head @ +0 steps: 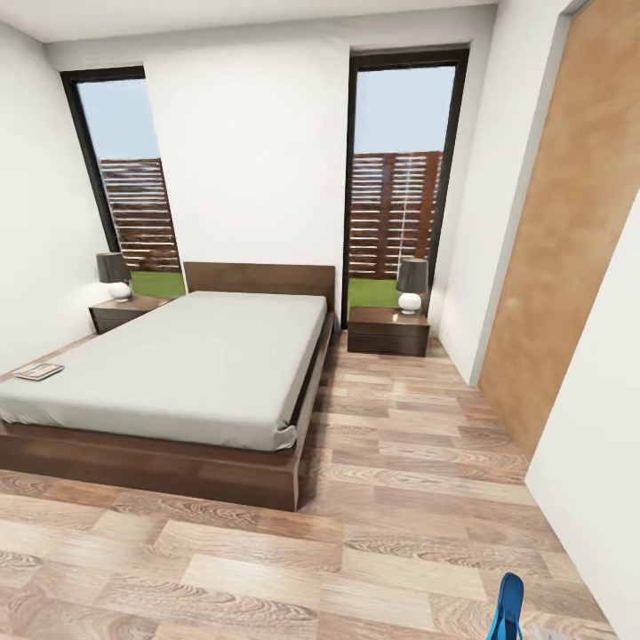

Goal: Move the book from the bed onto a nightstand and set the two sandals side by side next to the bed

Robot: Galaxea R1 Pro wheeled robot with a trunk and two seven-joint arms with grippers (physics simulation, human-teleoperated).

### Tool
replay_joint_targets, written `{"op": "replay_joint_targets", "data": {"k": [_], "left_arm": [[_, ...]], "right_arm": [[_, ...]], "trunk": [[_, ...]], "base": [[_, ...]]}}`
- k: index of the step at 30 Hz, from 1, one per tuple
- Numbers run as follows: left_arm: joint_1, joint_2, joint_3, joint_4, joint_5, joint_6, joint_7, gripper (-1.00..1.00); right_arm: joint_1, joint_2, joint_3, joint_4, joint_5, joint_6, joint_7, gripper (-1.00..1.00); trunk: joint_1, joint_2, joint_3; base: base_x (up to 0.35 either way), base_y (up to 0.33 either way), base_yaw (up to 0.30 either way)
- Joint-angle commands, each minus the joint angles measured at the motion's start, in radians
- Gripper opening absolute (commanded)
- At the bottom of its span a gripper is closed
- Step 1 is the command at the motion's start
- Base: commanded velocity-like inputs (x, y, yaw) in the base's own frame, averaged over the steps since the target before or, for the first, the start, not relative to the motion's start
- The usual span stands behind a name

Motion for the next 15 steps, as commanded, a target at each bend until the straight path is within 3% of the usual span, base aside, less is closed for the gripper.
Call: {"op": "replay_joint_targets", "data": {"k": [1, 15], "left_arm": [[-0.001, 0.0, 0.0, 0.001, 0.006, 0.0, -0.004, 1.0], [-0.001, 0.0, 0.0, 0.001, 0.006, 0.0, -0.004, 1.0]], "right_arm": [[-0.001, 0.0, 0.008, 0.001, -0.008, -0.003, 0.004, -1.0], [-0.001, 0.0, 0.008, 0.001, -0.008, -0.003, 0.004, -1.0]], "trunk": [[0.0, -0.001, -0.001], [0.0, -0.001, -0.001]], "base": [[0.0, -0.008, 0.0], [0.0, -0.001, 0.0]]}}
